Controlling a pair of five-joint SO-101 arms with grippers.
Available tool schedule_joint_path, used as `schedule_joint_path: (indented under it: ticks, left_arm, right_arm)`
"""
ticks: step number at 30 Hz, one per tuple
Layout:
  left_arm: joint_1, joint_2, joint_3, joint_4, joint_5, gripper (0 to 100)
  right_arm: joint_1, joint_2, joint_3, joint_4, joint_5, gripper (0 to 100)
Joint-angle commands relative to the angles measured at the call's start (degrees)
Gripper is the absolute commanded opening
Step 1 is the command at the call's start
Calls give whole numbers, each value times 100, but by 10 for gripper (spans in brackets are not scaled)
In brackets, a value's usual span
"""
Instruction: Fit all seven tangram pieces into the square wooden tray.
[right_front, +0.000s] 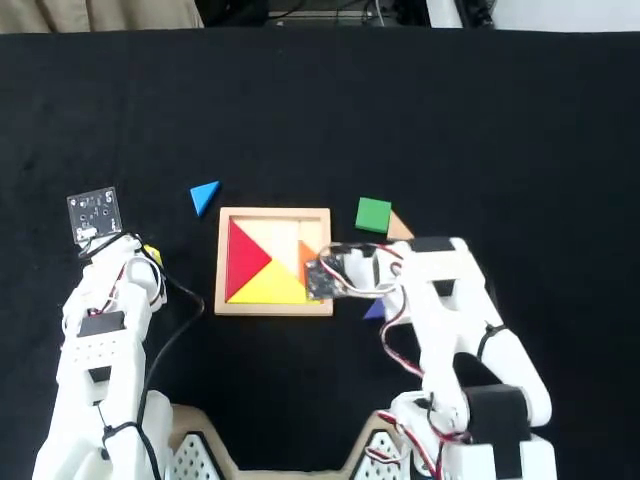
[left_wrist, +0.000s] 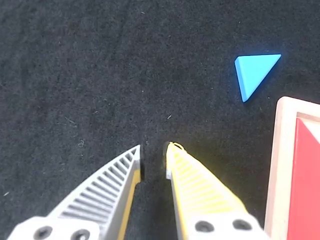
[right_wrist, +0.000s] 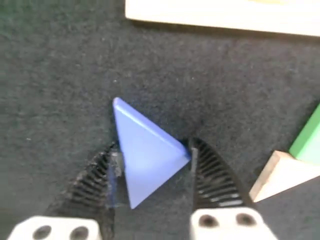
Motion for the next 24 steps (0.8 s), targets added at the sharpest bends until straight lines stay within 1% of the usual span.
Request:
schedule_joint_path:
  ticks: [1,6,9,12,14,21,24]
  left_arm:
    - [75,-114,-48,-114,18,98]
    - [84,-114,-40,-114,18,98]
    - [84,-114,-40,-114,18,98]
    - [84,-114,-40,-114,18,98]
    - [84,-114,-40,-114,18,98]
    - [84,-114,-48,-114,18,98]
    - [84,-114,-48,-114,18,98]
  right_arm:
    - [-413,-514,-910,651,-1134,46]
    - [-949,-681,-1613,756,-2769,46]
    - [-1389,-673,-2000,756,-3727,46]
    - [-1802,-444,-2519,756,-4589,46]
    - [-1943,-48,-2923,782,-4888,46]
    - [-1881,2018,-4418,818,-5020,46]
    - [-1864,2677,-4954,818,-5486,46]
